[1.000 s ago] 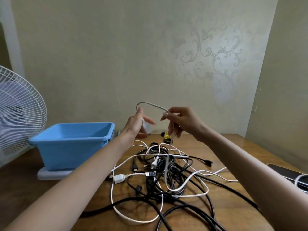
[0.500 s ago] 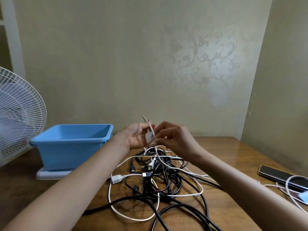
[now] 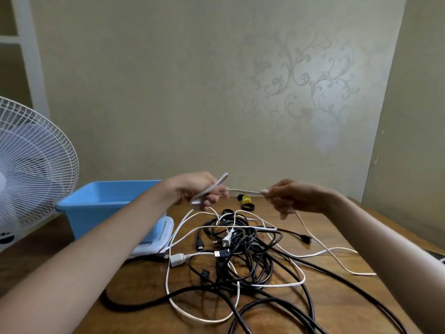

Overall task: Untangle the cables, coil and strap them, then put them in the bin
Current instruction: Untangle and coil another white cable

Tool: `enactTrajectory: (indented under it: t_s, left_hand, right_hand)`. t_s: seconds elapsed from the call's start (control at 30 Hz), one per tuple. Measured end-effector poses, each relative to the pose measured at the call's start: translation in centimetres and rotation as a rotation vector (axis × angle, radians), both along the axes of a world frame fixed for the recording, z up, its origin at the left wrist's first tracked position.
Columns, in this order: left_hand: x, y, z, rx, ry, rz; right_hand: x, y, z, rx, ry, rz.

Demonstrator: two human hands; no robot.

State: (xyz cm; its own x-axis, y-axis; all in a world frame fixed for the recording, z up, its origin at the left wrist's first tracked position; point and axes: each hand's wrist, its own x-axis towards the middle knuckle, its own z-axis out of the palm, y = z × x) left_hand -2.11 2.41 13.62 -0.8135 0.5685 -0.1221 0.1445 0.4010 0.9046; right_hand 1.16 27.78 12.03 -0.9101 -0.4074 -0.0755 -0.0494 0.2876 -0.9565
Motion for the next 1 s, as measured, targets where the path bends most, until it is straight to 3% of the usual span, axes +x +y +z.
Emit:
enactTrajectory:
  t_s: [0.1,0.17,0.23,0.33,0.47,0.63,0.77,0.87,0.93,1.0]
  left_hand:
    - [-0.5,0.2,-0.8,-0.343,0.254,0.241]
    - [-0.7,1.3,-1.5,-0.384,0.321,0.328]
    - [-1.1,2.3,-2.5,-0.197,0.185,0.315]
    - [-1.8,3.4,-2.8,0.062,0.019,0.31]
    - [-1.9,3.2,-2.7,0.157,0.038,0.25]
    - [-1.6,3.0,-2.5,0.283,-0.067,0.145]
    - [-1.2,3.8,-2.6,0.393,-0.074,0.183]
    - [-0.9,4.9,-1.8,0.763,-0.144,0.247]
    - [-1.1,4.6,-0.8,1.083,-0.414,0.214]
    - [-1.6,3.2,0.3,1.266,-0.631,0.147]
  right_hand:
    - [0.0,-0.3,1.2,-0.265,-0.181,-0.134]
    - [-0.1,-2.3,1.5,-0.516,-0.251,-0.206]
    - [0.1,-4.5,1.4,-0.576,-0.178,-0.232]
    - [0.4,-6.5,1.0,-0.353,0.049,-0.29]
    - [0.4,-6.5,1.3,-0.244,0.083,-0.308]
    - [1.2,-6.1,1.7,-0.051,0.027,-0.133]
    - [2.0,-6.8,1.1,-0.093,0.161,-0.077]
    - [2.5,-7.7,-0.3,-0.149,0.295,-0.044]
    - [2.6,-7.5,-1.1,-0.252,0.271,0.025]
    - [2.4,-6.1,-1.6,-0.343,0.167,0.145]
